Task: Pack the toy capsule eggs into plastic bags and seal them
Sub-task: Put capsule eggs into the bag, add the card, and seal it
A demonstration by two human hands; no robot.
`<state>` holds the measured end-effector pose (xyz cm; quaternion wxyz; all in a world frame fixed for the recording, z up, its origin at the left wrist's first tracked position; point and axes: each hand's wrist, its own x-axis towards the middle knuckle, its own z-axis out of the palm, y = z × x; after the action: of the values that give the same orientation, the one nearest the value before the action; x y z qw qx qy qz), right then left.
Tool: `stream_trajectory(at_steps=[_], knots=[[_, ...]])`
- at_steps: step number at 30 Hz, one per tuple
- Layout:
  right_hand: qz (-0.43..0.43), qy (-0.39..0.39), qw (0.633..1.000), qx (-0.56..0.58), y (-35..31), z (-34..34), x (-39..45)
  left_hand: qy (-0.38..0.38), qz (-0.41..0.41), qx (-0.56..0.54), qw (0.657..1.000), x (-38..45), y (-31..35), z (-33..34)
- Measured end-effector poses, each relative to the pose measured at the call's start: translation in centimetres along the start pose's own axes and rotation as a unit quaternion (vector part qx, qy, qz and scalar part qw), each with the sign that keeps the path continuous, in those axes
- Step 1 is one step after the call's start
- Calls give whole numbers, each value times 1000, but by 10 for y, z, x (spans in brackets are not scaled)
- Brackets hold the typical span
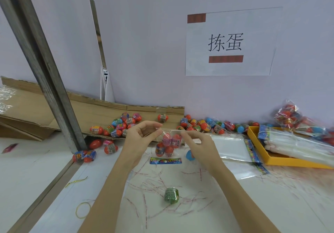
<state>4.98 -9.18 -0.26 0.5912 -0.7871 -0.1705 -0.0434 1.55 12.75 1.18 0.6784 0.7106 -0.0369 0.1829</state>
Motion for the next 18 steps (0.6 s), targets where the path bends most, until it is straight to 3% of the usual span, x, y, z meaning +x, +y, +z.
stream_trajectory(at_steps=[13,18], knots=[[91,0,982,168,-2,0,-1,7,-15,3,1000,0,-1,0],[28,15,986,163,-7,0,-1,-54,-9,59,997,-2,1,4]])
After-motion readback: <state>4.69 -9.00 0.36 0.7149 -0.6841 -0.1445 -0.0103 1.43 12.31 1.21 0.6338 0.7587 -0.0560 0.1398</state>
